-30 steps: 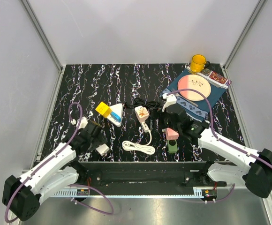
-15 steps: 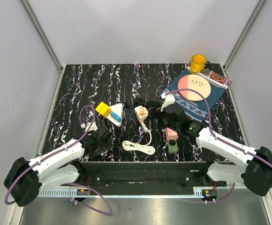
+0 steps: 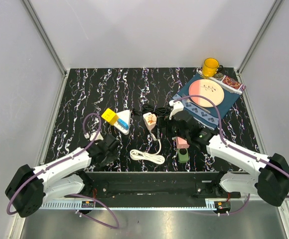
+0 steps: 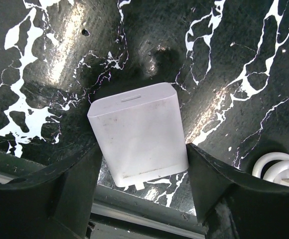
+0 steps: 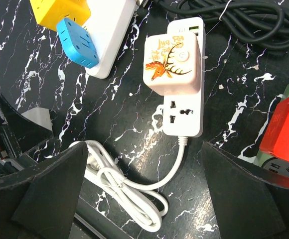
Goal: Insert the plug
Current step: Pick up the plug from the center of the board, then adjust the socket at the center of the board, then insert the plug into the socket.
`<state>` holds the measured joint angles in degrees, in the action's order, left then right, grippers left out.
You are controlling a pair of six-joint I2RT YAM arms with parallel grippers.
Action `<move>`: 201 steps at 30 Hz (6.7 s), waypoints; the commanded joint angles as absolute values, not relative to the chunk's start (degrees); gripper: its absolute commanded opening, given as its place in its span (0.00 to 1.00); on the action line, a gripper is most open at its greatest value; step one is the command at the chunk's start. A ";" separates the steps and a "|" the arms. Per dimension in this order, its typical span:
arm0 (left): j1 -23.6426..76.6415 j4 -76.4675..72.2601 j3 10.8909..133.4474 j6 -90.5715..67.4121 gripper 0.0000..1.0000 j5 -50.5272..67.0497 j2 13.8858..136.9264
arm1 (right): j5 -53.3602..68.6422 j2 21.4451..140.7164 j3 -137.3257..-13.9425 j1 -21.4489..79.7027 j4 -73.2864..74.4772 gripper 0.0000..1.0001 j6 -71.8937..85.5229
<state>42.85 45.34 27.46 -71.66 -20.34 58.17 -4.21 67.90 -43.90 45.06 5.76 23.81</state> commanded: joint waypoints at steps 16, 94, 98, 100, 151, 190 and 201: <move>45.43 45.44 32.95 -60.94 0.24 -30.05 48.36 | 4.92 68.20 -48.33 44.91 7.73 1.00 23.55; 69.60 13.95 53.87 -26.90 0.94 -26.81 80.57 | -5.71 73.66 -74.80 32.35 46.06 0.00 14.32; 70.93 20.21 56.51 -28.38 0.86 -24.70 85.25 | -6.76 71.29 -72.16 32.17 45.09 0.00 14.68; 71.28 21.09 56.78 -28.74 0.82 -22.17 87.18 | -7.82 70.84 -70.93 32.08 45.09 0.00 14.77; 43.26 34.02 44.99 -23.58 0.97 -36.13 37.54 | 10.81 95.44 -76.90 48.34 21.27 0.00 -16.79; 26.37 16.61 36.30 -11.87 0.99 -36.65 32.52 | 2.47 104.68 -71.19 51.15 12.39 0.00 -15.21; 26.37 16.44 36.12 -11.69 0.99 -35.77 32.61 | 0.44 104.94 -69.09 51.85 14.33 0.00 -14.59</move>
<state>26.63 19.62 36.86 -12.45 -35.59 32.80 3.36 103.94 -71.48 51.16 12.86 -15.49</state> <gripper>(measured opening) 0.987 0.417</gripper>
